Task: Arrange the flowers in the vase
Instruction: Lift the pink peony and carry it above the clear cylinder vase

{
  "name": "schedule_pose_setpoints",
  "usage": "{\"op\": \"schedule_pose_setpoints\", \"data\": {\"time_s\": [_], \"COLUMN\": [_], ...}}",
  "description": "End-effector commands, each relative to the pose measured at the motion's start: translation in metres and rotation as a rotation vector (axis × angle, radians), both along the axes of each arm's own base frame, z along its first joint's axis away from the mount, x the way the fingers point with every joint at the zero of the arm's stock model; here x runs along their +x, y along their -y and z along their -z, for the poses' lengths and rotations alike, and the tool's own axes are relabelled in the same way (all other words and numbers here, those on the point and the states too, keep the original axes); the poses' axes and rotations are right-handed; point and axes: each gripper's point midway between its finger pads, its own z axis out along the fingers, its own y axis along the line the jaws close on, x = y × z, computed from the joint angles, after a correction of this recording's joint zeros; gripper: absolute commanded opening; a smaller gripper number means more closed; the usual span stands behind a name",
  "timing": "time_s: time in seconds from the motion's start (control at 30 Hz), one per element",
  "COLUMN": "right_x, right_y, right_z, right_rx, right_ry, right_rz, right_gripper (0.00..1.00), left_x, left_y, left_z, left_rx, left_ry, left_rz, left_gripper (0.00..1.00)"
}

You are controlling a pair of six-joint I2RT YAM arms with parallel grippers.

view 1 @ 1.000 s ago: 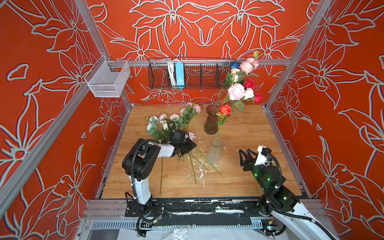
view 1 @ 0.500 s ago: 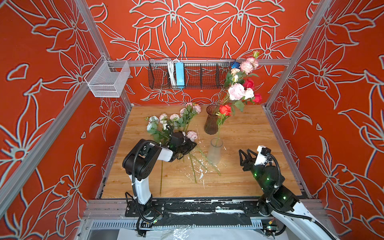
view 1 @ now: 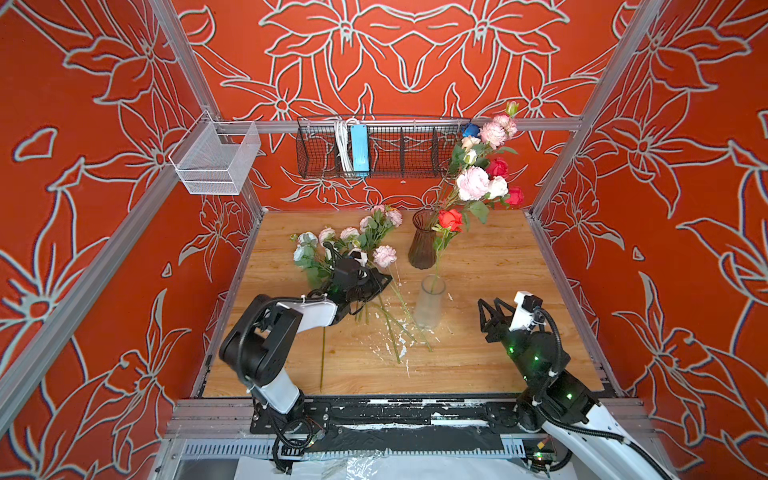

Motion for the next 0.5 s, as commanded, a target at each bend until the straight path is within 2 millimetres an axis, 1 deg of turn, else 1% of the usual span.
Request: {"op": "schedule_pose_setpoints", "data": {"time_s": [0.0, 0.07, 0.17, 0.33, 0.4, 0.47], "right_x": [0.0, 0.0, 0.0, 0.001, 0.001, 0.001], "right_y": [0.006, 0.005, 0.006, 0.006, 0.006, 0.006], "right_z": [-0.003, -0.003, -0.004, -0.003, -0.002, -0.002], "right_rx": [0.012, 0.013, 0.013, 0.012, 0.013, 0.012], "right_ry": [0.006, 0.006, 0.007, 0.004, 0.003, 0.003], "right_rz": [0.03, 0.027, 0.028, 0.033, 0.031, 0.032], "right_gripper": [0.56, 0.56, 0.56, 0.56, 0.56, 0.56], "left_x": [-0.004, -0.011, -0.025, -0.053, -0.064, -0.072], "left_y": [-0.01, -0.018, -0.032, -0.055, -0.058, -0.056], "left_z": [-0.05, -0.074, -0.116, -0.194, -0.226, -0.256], "left_rx": [0.087, 0.139, 0.207, 0.287, 0.277, 0.239], "left_ry": [0.11, 0.162, 0.264, 0.435, 0.508, 0.589], "left_rz": [0.001, -0.001, -0.013, -0.044, -0.044, -0.044], "left_gripper": [0.01, 0.0, 0.0, 0.0, 0.0, 0.0]}}
